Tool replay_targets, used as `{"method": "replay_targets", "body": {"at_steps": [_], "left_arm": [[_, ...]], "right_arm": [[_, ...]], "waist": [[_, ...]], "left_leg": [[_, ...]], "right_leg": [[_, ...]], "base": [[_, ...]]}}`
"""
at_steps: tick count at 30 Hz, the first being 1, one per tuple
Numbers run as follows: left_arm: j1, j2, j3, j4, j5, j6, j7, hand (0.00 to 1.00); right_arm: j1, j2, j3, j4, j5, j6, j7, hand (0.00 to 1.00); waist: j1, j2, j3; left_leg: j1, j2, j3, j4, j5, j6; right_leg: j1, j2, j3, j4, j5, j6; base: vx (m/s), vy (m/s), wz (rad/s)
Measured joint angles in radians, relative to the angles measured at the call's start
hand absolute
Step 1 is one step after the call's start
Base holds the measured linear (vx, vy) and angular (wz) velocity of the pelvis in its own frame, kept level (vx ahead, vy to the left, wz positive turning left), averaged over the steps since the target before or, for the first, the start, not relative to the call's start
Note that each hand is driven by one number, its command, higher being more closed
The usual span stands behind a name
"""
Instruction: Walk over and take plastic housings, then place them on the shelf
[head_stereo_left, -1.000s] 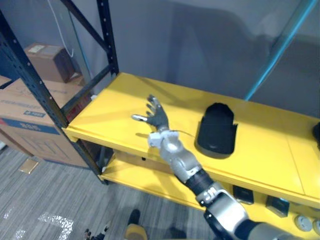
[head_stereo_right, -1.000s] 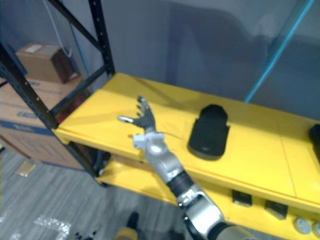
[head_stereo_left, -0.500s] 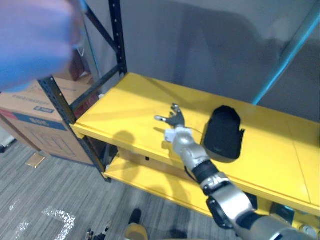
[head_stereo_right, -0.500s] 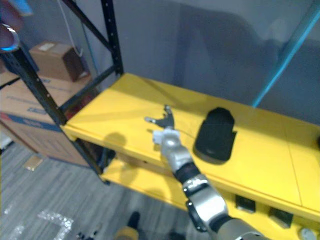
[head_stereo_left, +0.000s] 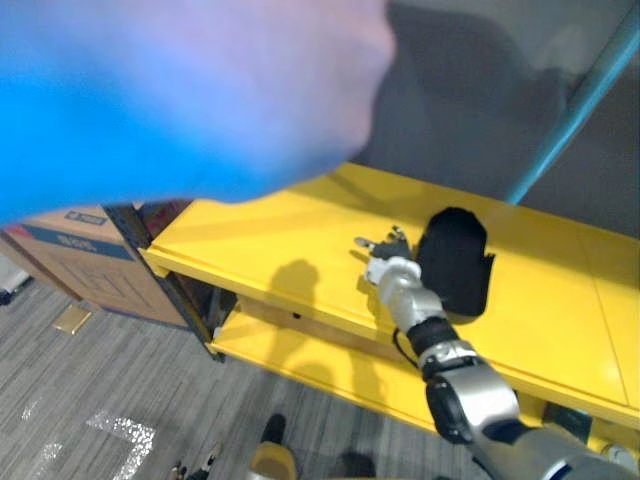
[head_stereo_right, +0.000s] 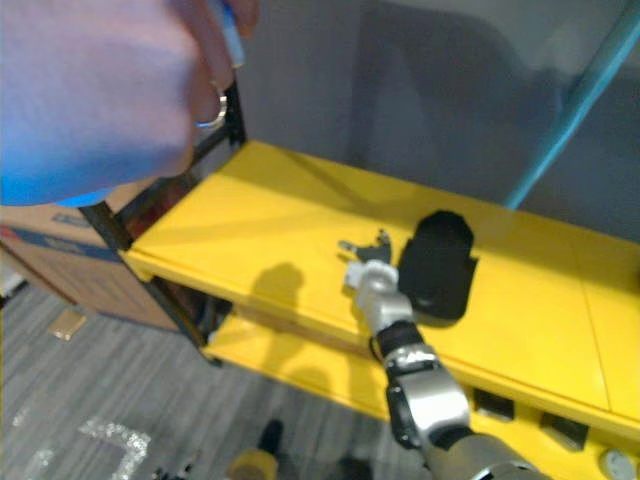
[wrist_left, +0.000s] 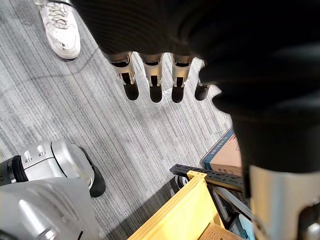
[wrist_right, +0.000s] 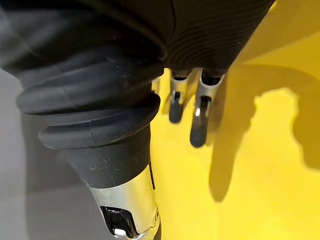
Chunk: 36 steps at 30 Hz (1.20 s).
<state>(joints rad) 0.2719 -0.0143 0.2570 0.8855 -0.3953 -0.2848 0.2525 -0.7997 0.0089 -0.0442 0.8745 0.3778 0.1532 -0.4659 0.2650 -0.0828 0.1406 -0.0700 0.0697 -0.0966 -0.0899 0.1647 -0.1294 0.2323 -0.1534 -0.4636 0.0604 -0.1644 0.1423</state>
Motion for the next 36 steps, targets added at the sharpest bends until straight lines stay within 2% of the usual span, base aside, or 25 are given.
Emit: {"method": "replay_targets", "body": {"at_steps": [3, 6, 9, 14, 18, 20, 21, 24, 27, 28, 30, 32, 34, 36], "left_arm": [[-0.001, 0.008, -0.003, 0.000, 0.000, 0.000, 0.001, 0.00], [-0.006, 0.008, -0.005, -0.001, -0.001, -0.001, 0.003, 0.00], [-0.008, 0.008, -0.013, -0.001, -0.009, -0.001, 0.006, 0.00], [-0.010, 0.007, -0.036, -0.003, -0.039, 0.000, 0.008, 0.00], [-0.009, 0.006, -0.039, -0.006, -0.039, 0.001, 0.008, 0.00], [-0.009, 0.007, -0.039, -0.009, -0.039, 0.001, 0.010, 0.00], [-0.009, 0.007, -0.039, -0.012, -0.039, 0.001, 0.011, 0.00], [-0.016, 0.009, -0.039, -0.023, -0.038, 0.001, 0.015, 0.00], [-0.028, 0.011, -0.040, -0.023, -0.037, 0.001, 0.014, 0.00], [-0.034, 0.012, -0.041, -0.022, -0.036, 0.001, 0.013, 0.00], [-0.038, 0.019, -0.043, -0.022, -0.036, 0.002, 0.007, 0.00], [-0.037, 0.026, -0.042, -0.019, -0.036, 0.002, 0.002, 0.00], [-0.034, 0.030, -0.042, -0.017, -0.036, 0.003, 0.002, 0.00], [-0.034, 0.045, -0.042, -0.013, -0.036, 0.003, 0.001, 0.00]], "right_arm": [[-0.010, -0.011, -0.014, 0.000, -0.001, 0.017, -0.012, 0.00], [-0.048, -0.037, -0.013, 0.018, 0.002, 0.063, -0.025, 0.00], [-0.065, -0.047, -0.014, 0.028, 0.023, 0.090, -0.080, 0.00], [-0.099, -0.051, -0.015, 0.035, 0.072, 0.108, -0.191, 0.00], [-0.110, -0.054, -0.014, 0.035, 0.153, 0.110, -0.233, 0.00], [-0.119, -0.059, -0.014, 0.033, 0.160, 0.139, -0.237, 0.00], [-0.122, -0.067, -0.013, 0.029, 0.156, 0.169, -0.223, 0.00], [-0.151, -0.124, -0.012, 0.021, 0.147, 0.279, -0.115, 0.00], [-0.154, -0.161, -0.007, 0.024, 0.111, 0.337, -0.013, 0.00], [-0.165, -0.190, 0.000, 0.034, 0.087, 0.371, 0.061, 0.00], [-0.182, -0.242, 0.008, 0.060, 0.060, 0.411, 0.198, 0.00], [-0.191, -0.275, 0.008, 0.081, 0.025, 0.434, 0.324, 0.00], [-0.191, -0.288, 0.009, 0.088, -0.002, 0.438, 0.397, 0.00], [-0.191, -0.314, 0.009, 0.095, -0.037, 0.438, 0.500, 0.00]], "waist": [[0.000, -0.012, 0.008], [0.001, -0.012, 0.011], [0.002, -0.007, 0.014], [0.007, 0.006, 0.023], [0.010, 0.010, 0.024], [0.011, 0.007, 0.022], [0.011, 0.004, 0.021], [0.010, -0.007, 0.022], [0.008, -0.013, 0.020], [0.007, -0.013, 0.020], [0.004, -0.014, 0.019], [0.000, -0.017, 0.021], [-0.004, -0.022, 0.023], [-0.005, -0.038, 0.032]], "left_leg": [[0.000, -0.007, 0.001, 0.000, 0.001, 0.009], [-0.006, -0.002, 0.002, 0.000, 0.001, 0.009], [-0.008, 0.013, 0.003, 0.000, 0.000, 0.009], [-0.026, 0.040, 0.007, 0.000, -0.002, 0.003], [-0.027, 0.049, 0.024, 0.000, 0.000, 0.002], [-0.029, 0.052, 0.025, 0.000, 0.010, 0.004], [-0.032, 0.051, 0.025, 0.000, 0.013, 0.007], [-0.035, 0.049, 0.025, 0.001, 0.019, -0.002], [-0.035, 0.048, 0.024, 0.001, 0.021, -0.004], [-0.035, 0.049, 0.024, 0.001, 0.022, -0.004], [-0.034, 0.051, 0.024, 0.001, 0.022, -0.005], [-0.031, 0.051, 0.023, 0.000, 0.022, -0.006], [-0.025, 0.048, 0.025, 0.000, 0.022, -0.006], [-0.023, 0.041, 0.025, 0.000, 0.017, -0.003]], "right_leg": [[0.004, -0.005, 0.000, 0.001, 0.006, 0.009], [-0.002, -0.001, 0.004, -0.006, 0.024, 0.012], [-0.007, 0.009, 0.014, -0.007, 0.038, 0.003], [-0.022, 0.037, 0.027, -0.027, 0.051, -0.011], [-0.024, 0.050, 0.024, -0.039, 0.044, -0.022], [-0.028, 0.051, 0.023, -0.041, 0.038, -0.020], [-0.030, 0.051, 0.022, -0.041, 0.037, -0.020], [-0.029, 0.050, 0.023, -0.038, 0.043, -0.017], [-0.028, 0.050, 0.024, -0.038, 0.043, -0.017], [-0.028, 0.051, 0.025, -0.038, 0.043, -0.017], [-0.028, 0.053, 0.027, -0.038, 0.044, -0.017], [-0.027, 0.053, 0.027, -0.038, 0.044, -0.019], [-0.023, 0.049, 0.027, -0.038, 0.044, -0.018], [-0.022, 0.041, 0.028, -0.037, 0.043, -0.016]], "base": [[0.04, 0.001, 0.01], [0.01, -0.006, -0.05], [-0.02, -0.002, -0.05], [-0.07, -0.007, -0.09], [-0.04, 0.002, -0.04], [0.00, 0.000, 0.00], [0.00, 0.000, 0.00], [0.04, -0.019, 0.01], [0.01, -0.007, 0.01], [0.00, 0.000, 0.00], [0.00, 0.000, 0.00], [0.00, 0.000, 0.00], [0.00, 0.000, 0.00], [0.00, 0.000, 0.00]]}}
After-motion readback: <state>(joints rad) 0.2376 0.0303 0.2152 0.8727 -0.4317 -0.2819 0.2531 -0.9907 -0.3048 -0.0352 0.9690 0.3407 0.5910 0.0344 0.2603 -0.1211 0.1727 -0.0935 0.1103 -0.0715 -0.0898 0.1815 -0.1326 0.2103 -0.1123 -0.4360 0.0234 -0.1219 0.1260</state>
